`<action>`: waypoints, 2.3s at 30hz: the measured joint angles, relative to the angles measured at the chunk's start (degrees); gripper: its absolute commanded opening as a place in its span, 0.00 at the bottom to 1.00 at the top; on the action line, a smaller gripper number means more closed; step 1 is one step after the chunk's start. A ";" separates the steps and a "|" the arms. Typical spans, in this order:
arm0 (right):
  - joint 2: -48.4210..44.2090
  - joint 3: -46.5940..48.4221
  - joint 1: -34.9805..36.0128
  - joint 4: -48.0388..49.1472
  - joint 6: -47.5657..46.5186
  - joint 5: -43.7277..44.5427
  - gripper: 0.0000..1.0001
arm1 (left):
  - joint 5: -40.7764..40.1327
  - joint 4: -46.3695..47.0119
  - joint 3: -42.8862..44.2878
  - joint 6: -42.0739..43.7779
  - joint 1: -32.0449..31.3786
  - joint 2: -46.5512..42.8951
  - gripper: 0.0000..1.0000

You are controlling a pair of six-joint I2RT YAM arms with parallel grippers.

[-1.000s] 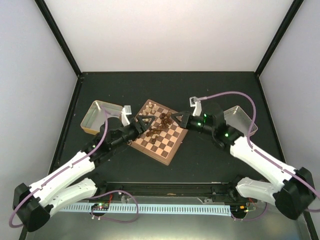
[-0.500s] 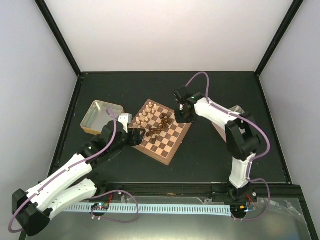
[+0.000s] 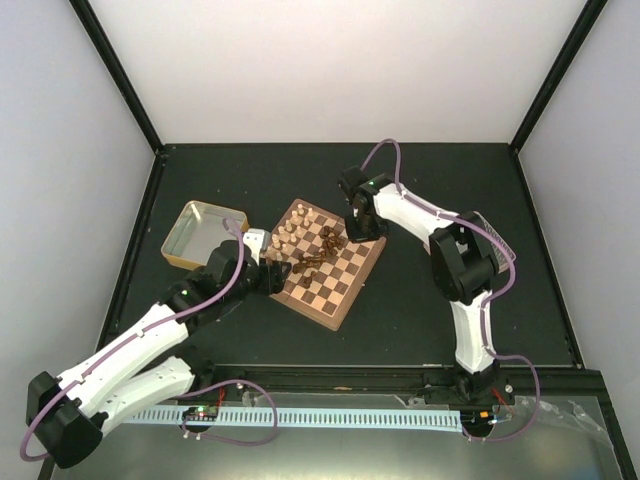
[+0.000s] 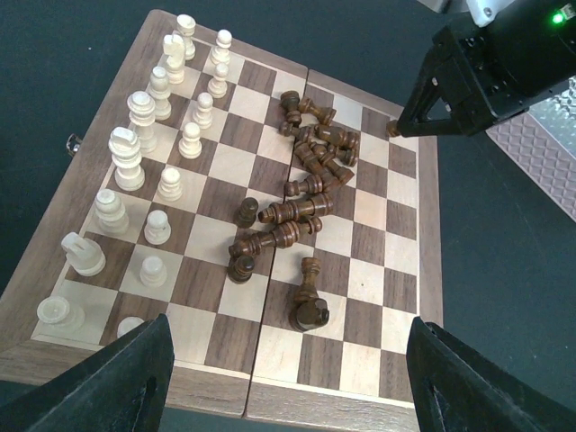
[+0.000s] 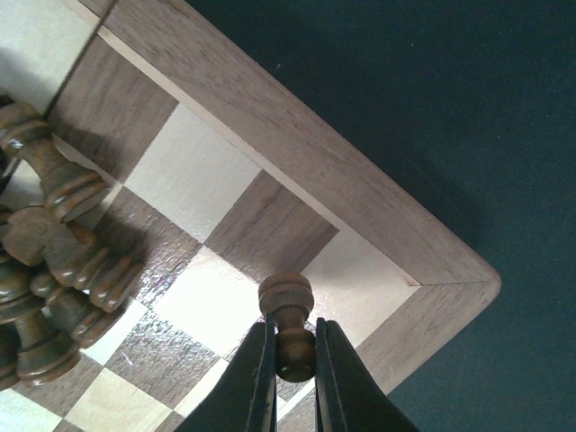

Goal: Set up the chess pieces on the board
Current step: Place the chess piece on the chessboard, then pick up the chess piece from the chessboard.

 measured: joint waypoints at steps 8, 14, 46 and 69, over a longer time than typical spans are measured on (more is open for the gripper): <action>3.91 5.49 0.00 -2.27 -0.07 0.90 0.11 | -0.04 0.07 -0.02 0.42 0.00 -0.48 0.74; 5.62 8.09 0.00 -3.43 -0.31 1.14 0.20 | -0.24 0.13 -0.04 0.46 0.04 -0.79 0.74; 3.61 8.33 1.77 -1.70 1.03 4.81 0.43 | -0.66 0.07 -0.07 0.44 0.85 -0.74 0.74; -5.03 -2.64 25.16 5.38 14.53 2.10 0.34 | -6.08 -4.33 -3.78 -10.40 7.43 -12.85 0.67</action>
